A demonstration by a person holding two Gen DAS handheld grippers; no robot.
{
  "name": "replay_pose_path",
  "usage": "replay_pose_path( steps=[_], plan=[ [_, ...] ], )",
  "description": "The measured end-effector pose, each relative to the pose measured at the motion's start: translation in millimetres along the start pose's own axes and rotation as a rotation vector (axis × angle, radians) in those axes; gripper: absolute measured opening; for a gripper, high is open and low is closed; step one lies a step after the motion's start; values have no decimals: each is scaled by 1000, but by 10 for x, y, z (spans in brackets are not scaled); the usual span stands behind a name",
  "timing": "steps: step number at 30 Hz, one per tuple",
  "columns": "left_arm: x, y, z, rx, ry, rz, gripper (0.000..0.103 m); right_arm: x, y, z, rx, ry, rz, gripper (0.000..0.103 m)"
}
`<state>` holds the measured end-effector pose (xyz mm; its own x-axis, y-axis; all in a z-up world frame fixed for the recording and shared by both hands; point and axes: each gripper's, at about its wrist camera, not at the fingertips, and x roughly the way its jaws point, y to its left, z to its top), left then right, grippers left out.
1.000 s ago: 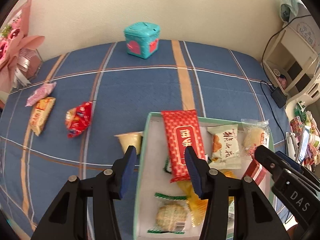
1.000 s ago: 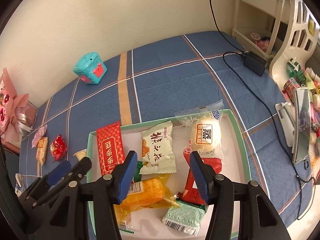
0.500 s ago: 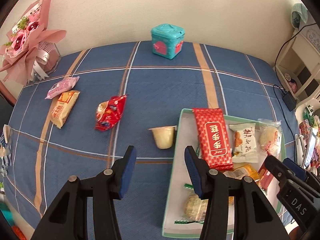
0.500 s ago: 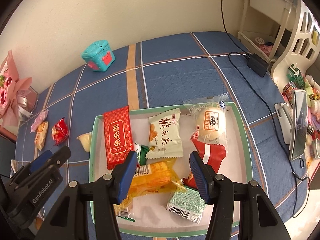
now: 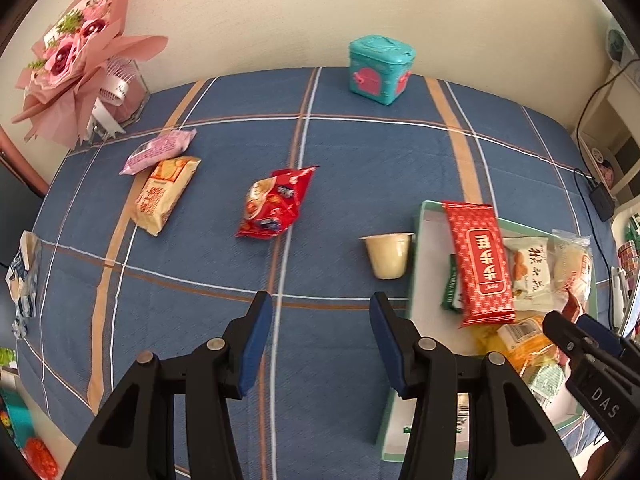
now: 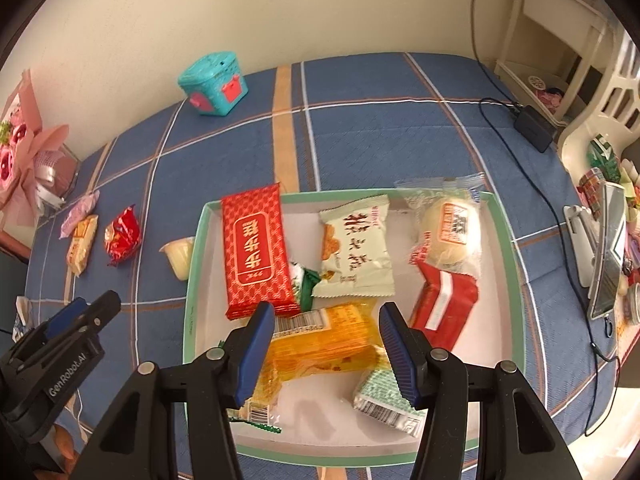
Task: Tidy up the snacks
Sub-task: 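Withdraw both open tools from the tray toward the pudding cup and red chip bag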
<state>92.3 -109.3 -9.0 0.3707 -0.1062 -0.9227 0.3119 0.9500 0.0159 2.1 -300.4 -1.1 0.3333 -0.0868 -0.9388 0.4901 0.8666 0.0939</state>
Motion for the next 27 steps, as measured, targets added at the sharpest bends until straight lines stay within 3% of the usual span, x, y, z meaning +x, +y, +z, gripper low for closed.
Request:
replay_pose_path(
  steps=[12, 15, 17, 19, 22, 27],
  plan=[
    [132, 186, -19, -37, 51, 11, 59, 202, 265, -50, -39, 51, 14, 58],
    [156, 175, -28, -32, 53, 30, 75, 218, 260, -44, -37, 52, 9, 73],
    [170, 174, -33, -31, 53, 36, 76, 223, 267, -47, -47, 50, 0, 76],
    [182, 180, -36, -32, 55, 41, 77, 229, 276, -47, -52, 47, -1, 88],
    [197, 199, -43, -39, 53, 54, 86, 222, 287, -53, -61, 37, -4, 99],
    [187, 241, -36, -47, 37, 68, 86, 212, 306, -58, -73, 23, -10, 102]
  ],
)
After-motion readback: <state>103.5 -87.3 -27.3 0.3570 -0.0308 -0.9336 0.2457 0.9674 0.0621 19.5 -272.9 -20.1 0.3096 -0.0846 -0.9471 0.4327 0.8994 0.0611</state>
